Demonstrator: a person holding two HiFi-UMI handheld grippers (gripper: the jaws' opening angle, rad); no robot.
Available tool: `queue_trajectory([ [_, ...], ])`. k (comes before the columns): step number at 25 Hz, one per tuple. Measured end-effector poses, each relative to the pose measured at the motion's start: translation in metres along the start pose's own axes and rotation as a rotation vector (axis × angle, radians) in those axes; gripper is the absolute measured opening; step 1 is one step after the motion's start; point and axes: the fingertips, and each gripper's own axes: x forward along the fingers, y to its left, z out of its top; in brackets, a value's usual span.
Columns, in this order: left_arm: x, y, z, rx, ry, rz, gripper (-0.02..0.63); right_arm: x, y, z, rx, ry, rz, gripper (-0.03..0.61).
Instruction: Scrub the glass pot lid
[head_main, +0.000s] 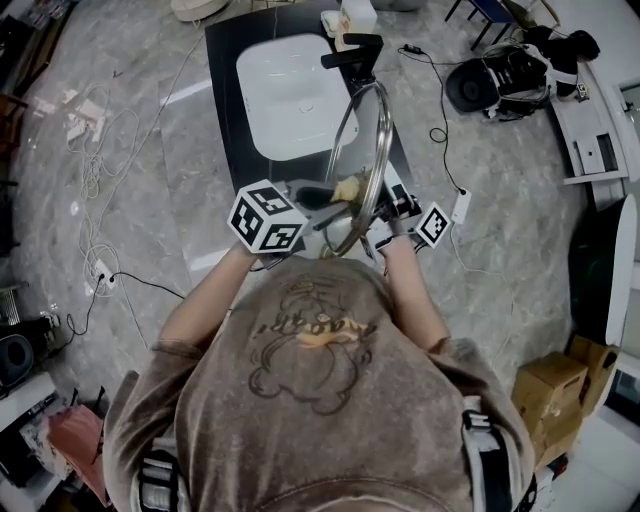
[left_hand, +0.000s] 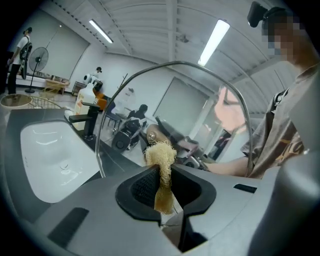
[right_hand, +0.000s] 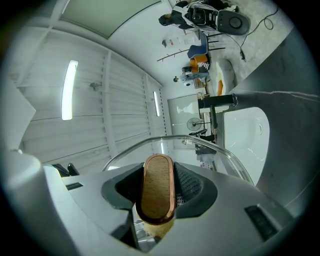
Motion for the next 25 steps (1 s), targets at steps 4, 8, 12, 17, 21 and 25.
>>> queue_trajectory([
  [4,-0.007,-0.020,0.008,0.027,-0.004,-0.035,0.072,-0.003,-0.005,0.002,0.004,-0.008,-0.012,0.172],
  [8,-0.013,-0.034,0.024,0.056,-0.036,-0.058,0.072,-0.006,-0.010,0.002,0.009,-0.007,-0.028,0.172],
  [12,-0.018,-0.041,0.039,0.066,-0.070,-0.076,0.072,-0.007,-0.011,0.000,0.014,-0.005,-0.028,0.172],
  [17,-0.026,-0.045,0.060,0.069,-0.125,-0.092,0.072,-0.008,-0.011,-0.006,0.011,0.009,-0.034,0.172],
  [21,-0.028,-0.041,0.075,0.078,-0.162,-0.084,0.072,-0.009,-0.012,-0.011,0.014,0.033,-0.039,0.172],
  [25,-0.029,-0.031,0.090,0.078,-0.199,-0.068,0.073,-0.007,-0.011,-0.014,0.013,0.054,-0.034,0.172],
])
